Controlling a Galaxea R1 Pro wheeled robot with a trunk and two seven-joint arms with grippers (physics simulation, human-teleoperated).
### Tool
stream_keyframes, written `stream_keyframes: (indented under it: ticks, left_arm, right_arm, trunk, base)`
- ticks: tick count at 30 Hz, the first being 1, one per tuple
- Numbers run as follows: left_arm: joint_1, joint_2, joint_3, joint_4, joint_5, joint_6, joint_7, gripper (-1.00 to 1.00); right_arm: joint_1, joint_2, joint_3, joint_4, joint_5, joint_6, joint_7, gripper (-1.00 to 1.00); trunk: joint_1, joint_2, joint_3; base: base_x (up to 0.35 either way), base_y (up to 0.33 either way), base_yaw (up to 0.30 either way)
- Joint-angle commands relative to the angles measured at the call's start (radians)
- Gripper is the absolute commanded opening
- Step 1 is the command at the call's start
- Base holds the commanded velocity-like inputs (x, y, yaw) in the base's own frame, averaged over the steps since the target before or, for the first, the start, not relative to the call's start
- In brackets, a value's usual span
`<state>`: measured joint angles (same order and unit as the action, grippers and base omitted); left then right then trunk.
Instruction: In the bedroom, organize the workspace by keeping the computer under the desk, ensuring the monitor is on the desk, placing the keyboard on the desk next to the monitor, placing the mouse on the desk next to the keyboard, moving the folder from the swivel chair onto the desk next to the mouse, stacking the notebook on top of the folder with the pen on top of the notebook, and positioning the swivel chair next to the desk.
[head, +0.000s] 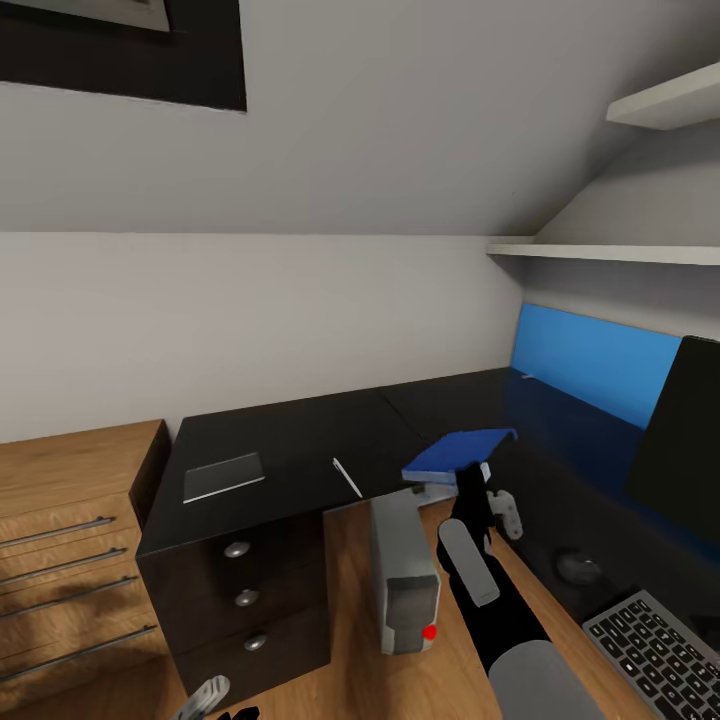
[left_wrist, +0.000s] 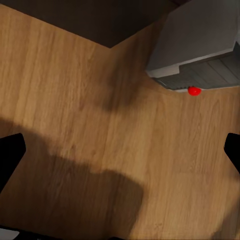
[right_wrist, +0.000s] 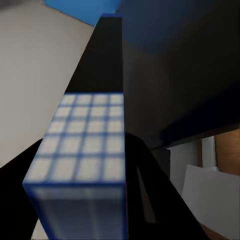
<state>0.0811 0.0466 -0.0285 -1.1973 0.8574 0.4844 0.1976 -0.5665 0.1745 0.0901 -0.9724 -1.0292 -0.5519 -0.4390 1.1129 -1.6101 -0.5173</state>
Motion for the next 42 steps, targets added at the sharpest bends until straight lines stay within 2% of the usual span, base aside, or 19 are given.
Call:
stream_keyframes:
  ticks: [1,5,10,23,29,36,42]
  left_arm:
    - [0.000,0.001,-0.002,-0.002,0.011,0.001,0.009,1.00]
    - [0.000,0.001,-0.002,-0.002,0.011,0.001,0.009,1.00]
    - [0.000,0.001,-0.002,-0.002,0.011,0.001,0.010,1.00]
    - [0.001,0.002,-0.003,-0.001,0.012,0.002,0.006,1.00]
    - [0.002,0.002,-0.003,0.046,0.014,0.002,0.004,1.00]
    - [0.002,0.002,-0.003,0.056,0.014,0.002,0.003,1.00]
    - [0.002,-0.002,-0.004,0.057,0.014,0.002,0.003,1.00]
  right_arm:
    - [0.001,0.000,0.002,-0.010,-0.007,-0.006,-0.017,-1.00]
    - [0.006,0.000,0.008,-0.041,-0.005,-0.010,-0.083,-1.00]
    - [0.008,0.000,0.009,-0.050,0.000,-0.019,-0.106,-1.00]
    - [0.008,0.000,0.013,-0.042,0.007,-0.039,-0.112,-1.00]
    - [0.007,0.000,0.015,-0.033,0.008,-0.043,-0.107,-1.00]
    - [0.007,0.000,0.012,-0.027,0.007,-0.043,-0.108,-1.00]
    - [0.007,0.000,0.004,-0.026,0.005,-0.042,-0.112,-1.00]
  trunk:
    - [0.000,-0.001,-0.001]
    - [0.000,-0.001,0.000]
    - [0.000,-0.001,0.000]
    - [0.000,-0.001,0.000]
    - [0.000,-0.001,0.000]
    - [0.000,-0.001,0.000]
    - [0.000,-0.001,0.000]
  base:
    - [0.000,0.000,-0.191]
    - [0.000,0.000,-0.247]
    - [0.000,0.000,-0.282]
    - [0.000,0.000,-0.270]
    - [0.143,0.038,-0.046]
    - [0.305,0.050,-0.005]
    - [0.104,0.006,-0.108]
